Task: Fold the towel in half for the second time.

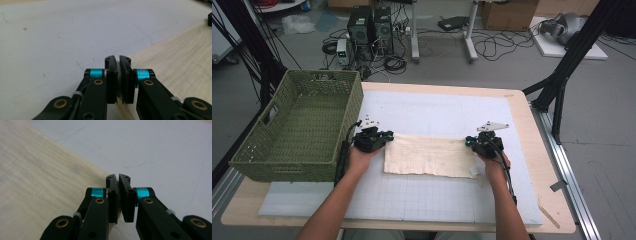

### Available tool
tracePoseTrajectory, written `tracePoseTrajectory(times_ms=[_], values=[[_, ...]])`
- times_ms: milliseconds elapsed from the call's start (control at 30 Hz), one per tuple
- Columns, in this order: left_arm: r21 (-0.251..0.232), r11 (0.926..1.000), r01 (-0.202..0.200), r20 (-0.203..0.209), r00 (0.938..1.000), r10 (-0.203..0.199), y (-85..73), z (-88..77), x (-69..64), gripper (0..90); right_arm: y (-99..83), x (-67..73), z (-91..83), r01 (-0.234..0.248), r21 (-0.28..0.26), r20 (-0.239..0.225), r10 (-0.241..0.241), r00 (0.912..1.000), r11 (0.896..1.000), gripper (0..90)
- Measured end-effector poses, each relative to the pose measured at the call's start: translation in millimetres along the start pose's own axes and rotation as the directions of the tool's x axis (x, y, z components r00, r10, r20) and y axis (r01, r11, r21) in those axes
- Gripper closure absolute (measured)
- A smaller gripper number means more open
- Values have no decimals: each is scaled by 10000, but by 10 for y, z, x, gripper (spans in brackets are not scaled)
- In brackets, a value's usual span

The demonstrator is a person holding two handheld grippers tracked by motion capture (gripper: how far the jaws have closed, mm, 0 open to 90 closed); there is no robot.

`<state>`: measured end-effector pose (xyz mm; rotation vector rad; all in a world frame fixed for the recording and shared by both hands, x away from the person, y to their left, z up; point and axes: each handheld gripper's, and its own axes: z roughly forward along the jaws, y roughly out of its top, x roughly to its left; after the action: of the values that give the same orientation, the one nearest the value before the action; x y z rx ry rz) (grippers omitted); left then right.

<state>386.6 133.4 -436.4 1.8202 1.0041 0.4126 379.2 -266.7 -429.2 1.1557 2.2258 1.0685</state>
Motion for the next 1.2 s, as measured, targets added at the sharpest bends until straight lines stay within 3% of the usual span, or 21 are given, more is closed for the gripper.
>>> tracePoseTrajectory(times_ms=[133,267,467,733,933,1033,1200], values=[[-92,9999,-65,69,10000,66,10,-22,-20,845,-8,-13,-25,47,-142,-93,-49,9999,9999,859],[-364,9991,-199,207,9996,207,39,-69,-55,845,-56,-14,-59,-203,-178,-255,199,9995,9996,859],[-544,9975,-457,287,9985,474,51,-162,-114,845,-33,5,-180,56,-619,-345,-77,9994,9981,859],[-773,9943,-735,601,9951,782,9,-271,-196,844,-160,28,-250,37,-667,-529,-73,9986,9978,854],[-992,9929,-659,713,9948,732,-14,-350,-218,845,-160,79,-347,334,-1246,-435,-390,9983,9916,854],[-864,9944,-611,854,9940,685,-57,-376,-230,844,-171,125,-406,676,-1472,-442,-749,9962,9868,854],[-781,9939,-784,1025,9910,863,-132,-401,-269,841,-296,196,-461,958,-1441,-381,-1022,9940,9849,855]])
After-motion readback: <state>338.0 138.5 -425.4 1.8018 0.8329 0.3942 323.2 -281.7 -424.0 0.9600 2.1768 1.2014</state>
